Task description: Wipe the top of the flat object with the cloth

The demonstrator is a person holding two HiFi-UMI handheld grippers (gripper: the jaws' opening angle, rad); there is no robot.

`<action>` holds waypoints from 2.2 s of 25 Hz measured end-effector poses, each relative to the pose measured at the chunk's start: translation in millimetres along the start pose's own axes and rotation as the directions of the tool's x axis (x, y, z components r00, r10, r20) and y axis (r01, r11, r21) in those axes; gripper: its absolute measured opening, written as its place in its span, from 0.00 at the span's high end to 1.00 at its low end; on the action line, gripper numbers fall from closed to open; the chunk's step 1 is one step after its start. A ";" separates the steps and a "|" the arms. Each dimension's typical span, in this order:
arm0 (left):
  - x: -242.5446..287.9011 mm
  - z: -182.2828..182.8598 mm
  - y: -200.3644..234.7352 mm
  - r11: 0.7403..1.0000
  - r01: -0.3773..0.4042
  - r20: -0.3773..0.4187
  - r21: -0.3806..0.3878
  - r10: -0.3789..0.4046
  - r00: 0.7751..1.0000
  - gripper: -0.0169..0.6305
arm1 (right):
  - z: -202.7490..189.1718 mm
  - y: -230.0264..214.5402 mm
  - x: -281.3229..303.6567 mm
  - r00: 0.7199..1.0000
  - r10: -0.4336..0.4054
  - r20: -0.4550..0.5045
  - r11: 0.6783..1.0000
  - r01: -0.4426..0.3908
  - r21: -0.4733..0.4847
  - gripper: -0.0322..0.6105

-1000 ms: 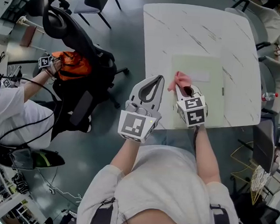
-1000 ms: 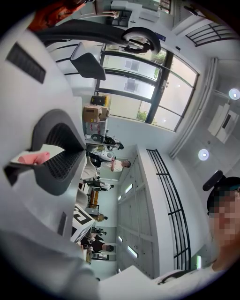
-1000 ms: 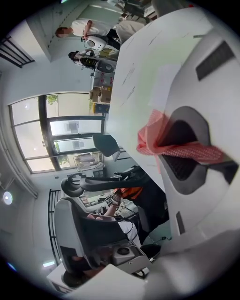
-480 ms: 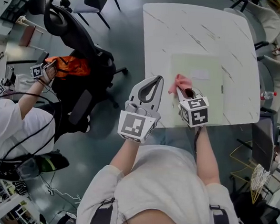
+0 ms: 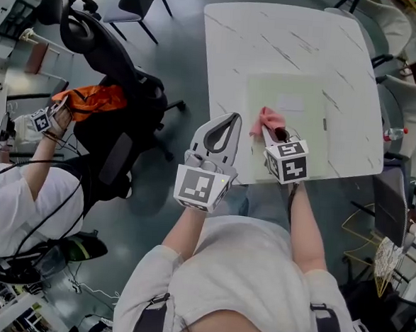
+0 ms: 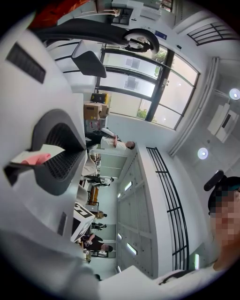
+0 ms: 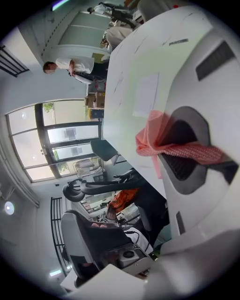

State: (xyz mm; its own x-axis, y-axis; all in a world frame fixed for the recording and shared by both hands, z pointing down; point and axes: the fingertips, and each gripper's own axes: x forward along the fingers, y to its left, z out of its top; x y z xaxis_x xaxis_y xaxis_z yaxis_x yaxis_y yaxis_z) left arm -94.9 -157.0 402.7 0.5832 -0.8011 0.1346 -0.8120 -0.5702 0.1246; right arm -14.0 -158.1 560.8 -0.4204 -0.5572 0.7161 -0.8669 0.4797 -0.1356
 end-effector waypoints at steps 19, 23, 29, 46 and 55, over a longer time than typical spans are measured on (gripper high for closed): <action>14.0 2.5 -55.6 0.994 -0.105 -0.001 -0.022 0.105 0.994 0.96 | -30.7 -86.9 -34.8 0.999 -0.019 -0.041 1.000 0.020 0.008 0.91; 16.4 4.2 -67.9 0.993 -0.118 -0.003 -0.008 0.118 0.993 0.96 | -35.8 -108.0 -44.3 0.999 -0.034 -0.042 0.999 0.035 0.020 0.91; 15.1 3.4 -81.0 0.990 -0.139 0.002 -0.009 0.139 0.990 0.96 | -45.1 -135.9 -57.3 0.997 -0.065 -0.043 0.997 0.066 0.028 0.91; 1.1 3.1 -118.6 0.980 -0.201 0.024 -0.004 0.201 0.979 0.96 | -65.7 -134.9 -79.3 1.000 -0.007 -0.024 1.000 0.007 0.006 0.91; 0.8 2.6 -144.5 0.975 -0.223 0.039 0.005 0.223 0.974 0.96 | -81.0 -129.2 -92.4 0.999 0.047 -0.018 0.999 -0.047 -0.011 0.91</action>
State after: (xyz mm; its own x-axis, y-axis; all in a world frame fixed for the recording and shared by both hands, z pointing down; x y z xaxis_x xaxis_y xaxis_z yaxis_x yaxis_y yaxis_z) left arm 22.8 -75.8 382.3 0.3864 -0.9145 0.1201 -0.9217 -0.3780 0.0868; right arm 158.6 -113.7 567.6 -0.4553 -0.5216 0.7215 -0.8432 0.5128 -0.1613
